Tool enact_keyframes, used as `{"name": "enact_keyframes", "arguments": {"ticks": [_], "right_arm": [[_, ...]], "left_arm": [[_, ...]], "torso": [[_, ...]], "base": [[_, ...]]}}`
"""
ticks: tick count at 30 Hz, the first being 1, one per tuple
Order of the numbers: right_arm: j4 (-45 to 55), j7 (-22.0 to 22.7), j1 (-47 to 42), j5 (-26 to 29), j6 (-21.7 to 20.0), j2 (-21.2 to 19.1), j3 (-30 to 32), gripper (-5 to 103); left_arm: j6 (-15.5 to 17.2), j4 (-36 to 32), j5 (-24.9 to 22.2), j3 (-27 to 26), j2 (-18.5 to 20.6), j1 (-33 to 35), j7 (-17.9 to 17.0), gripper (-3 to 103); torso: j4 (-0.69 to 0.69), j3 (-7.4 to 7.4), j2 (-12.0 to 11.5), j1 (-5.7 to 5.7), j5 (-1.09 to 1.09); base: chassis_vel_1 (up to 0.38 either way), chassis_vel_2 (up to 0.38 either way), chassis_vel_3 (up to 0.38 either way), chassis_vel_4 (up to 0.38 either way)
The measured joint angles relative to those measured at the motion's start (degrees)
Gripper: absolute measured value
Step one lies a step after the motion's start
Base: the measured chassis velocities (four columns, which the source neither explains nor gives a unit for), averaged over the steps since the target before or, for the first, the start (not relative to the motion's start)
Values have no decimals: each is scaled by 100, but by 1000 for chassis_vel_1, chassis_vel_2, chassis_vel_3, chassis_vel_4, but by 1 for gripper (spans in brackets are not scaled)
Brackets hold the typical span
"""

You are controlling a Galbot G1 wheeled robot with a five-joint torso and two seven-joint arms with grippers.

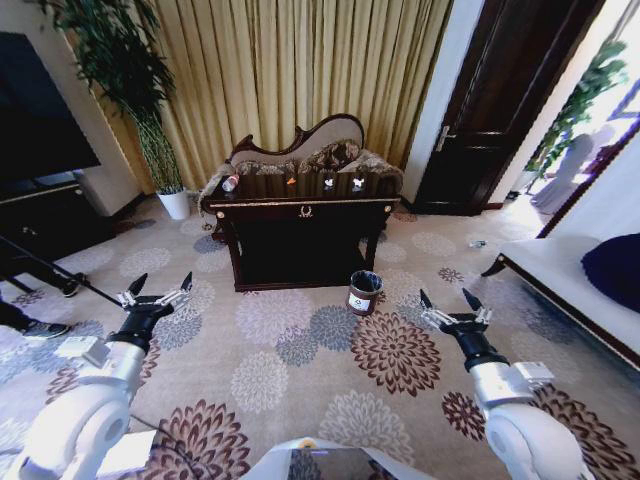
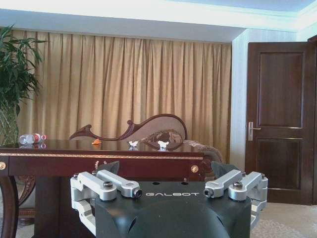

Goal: Move to the front of the table and place the trash on the table into the trash bin.

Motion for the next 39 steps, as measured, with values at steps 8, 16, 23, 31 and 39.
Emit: {"name": "enact_keyframes", "arguments": {"ticks": [8,16,23,31,39], "right_arm": [[-80,-86,29,-4,63,0,-35,100],[-121,-124,35,-1,68,-3,-29,100],[-134,-204,32,4,72,-18,-38,100],[-137,-285,33,0,61,-12,-79,100],[-137,-328,15,-1,57,8,-61,100]], "left_arm": [[-18,80,-20,-65,91,-19,15,100],[-20,101,-9,32,128,-61,19,100],[-21,120,-4,68,151,-86,24,100],[-24,136,-1,74,146,-90,34,100],[-29,142,2,66,152,-96,44,100]], "torso": [[0,0,0,0,0],[0,0,1,-1,0],[0,1,-1,1,0],[0,0,-1,1,0],[0,0,0,0,1]], "base": [[0,0,0,0],[-81,80,76,-76],[-123,110,116,-115],[-99,93,110,-74],[-82,71,89,-64]]}}
